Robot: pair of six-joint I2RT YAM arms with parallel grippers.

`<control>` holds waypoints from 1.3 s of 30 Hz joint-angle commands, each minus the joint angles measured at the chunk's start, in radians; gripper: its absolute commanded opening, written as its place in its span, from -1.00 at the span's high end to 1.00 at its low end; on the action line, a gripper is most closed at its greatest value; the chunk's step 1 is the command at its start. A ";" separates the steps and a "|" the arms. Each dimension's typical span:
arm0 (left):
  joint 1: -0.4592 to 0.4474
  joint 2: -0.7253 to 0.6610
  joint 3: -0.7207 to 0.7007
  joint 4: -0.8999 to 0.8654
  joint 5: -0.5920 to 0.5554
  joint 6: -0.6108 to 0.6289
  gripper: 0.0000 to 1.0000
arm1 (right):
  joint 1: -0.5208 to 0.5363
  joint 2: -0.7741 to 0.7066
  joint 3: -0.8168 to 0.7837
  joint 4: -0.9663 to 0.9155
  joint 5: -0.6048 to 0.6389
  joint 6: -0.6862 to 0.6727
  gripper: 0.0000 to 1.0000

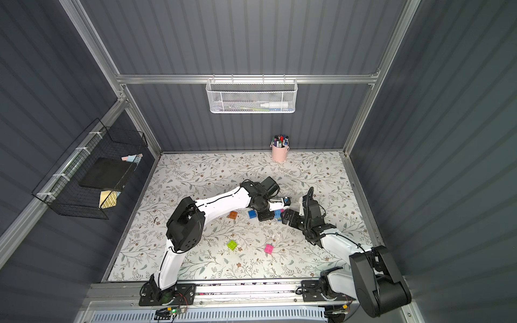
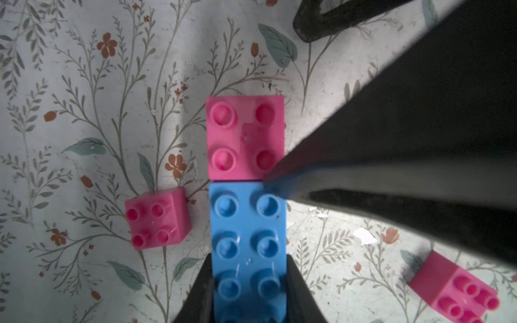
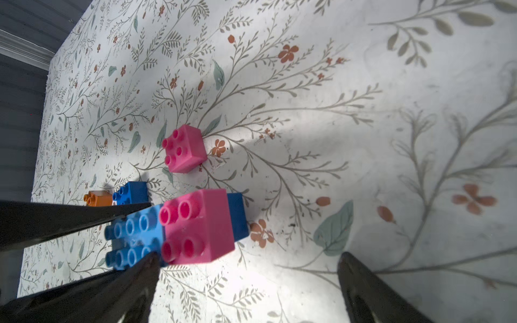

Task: Assemble the number 4 with lego
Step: Assemble the lego brick with the lego brick.

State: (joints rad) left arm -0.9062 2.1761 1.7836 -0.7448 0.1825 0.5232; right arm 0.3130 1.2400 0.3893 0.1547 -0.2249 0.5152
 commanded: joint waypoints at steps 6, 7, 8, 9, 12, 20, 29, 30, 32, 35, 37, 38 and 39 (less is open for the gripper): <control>-0.019 0.039 0.024 -0.071 0.030 0.037 1.00 | -0.003 0.069 0.039 -0.019 0.021 0.010 -0.97; -0.020 0.040 0.029 -0.074 0.030 0.038 1.00 | -0.002 0.077 0.046 -0.029 0.021 0.011 -0.95; -0.020 0.042 0.033 -0.077 0.029 0.038 1.00 | -0.002 0.082 0.052 -0.038 0.023 0.011 -0.95; -0.020 0.042 0.036 -0.078 0.029 0.040 1.00 | 0.000 0.085 0.055 -0.046 0.027 0.015 -0.94; -0.020 0.042 0.039 -0.084 0.026 0.044 1.00 | 0.003 0.085 0.059 -0.070 0.045 0.027 -0.93; -0.020 0.049 0.036 -0.088 0.026 0.052 1.00 | 0.008 0.081 0.068 -0.102 0.053 0.032 -0.97; -0.019 0.045 0.039 -0.107 0.054 0.078 1.00 | 0.008 -0.017 0.170 -0.317 0.023 0.002 -0.97; -0.020 0.043 0.037 -0.108 0.061 0.083 1.00 | 0.008 -0.019 0.183 -0.353 0.015 0.003 -0.97; -0.020 0.035 0.026 -0.109 0.059 0.089 1.00 | 0.008 -0.048 0.183 -0.397 0.009 0.016 -0.97; -0.020 0.022 0.011 -0.109 0.059 0.095 0.99 | 0.008 -0.100 0.170 -0.462 0.006 0.026 -0.97; -0.020 0.015 0.002 -0.108 0.054 0.097 0.99 | 0.008 -0.138 0.161 -0.509 0.004 0.027 -0.97; -0.020 0.013 -0.002 -0.106 0.046 0.099 0.99 | 0.008 -0.154 0.157 -0.527 0.004 0.026 -0.97; -0.019 0.011 -0.002 -0.106 0.043 0.100 0.98 | 0.008 -0.174 0.151 -0.543 0.004 0.025 -0.97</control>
State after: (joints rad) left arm -0.9150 2.1876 1.8046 -0.7918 0.2054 0.5884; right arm 0.3206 1.1038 0.5373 -0.2958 -0.2169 0.5285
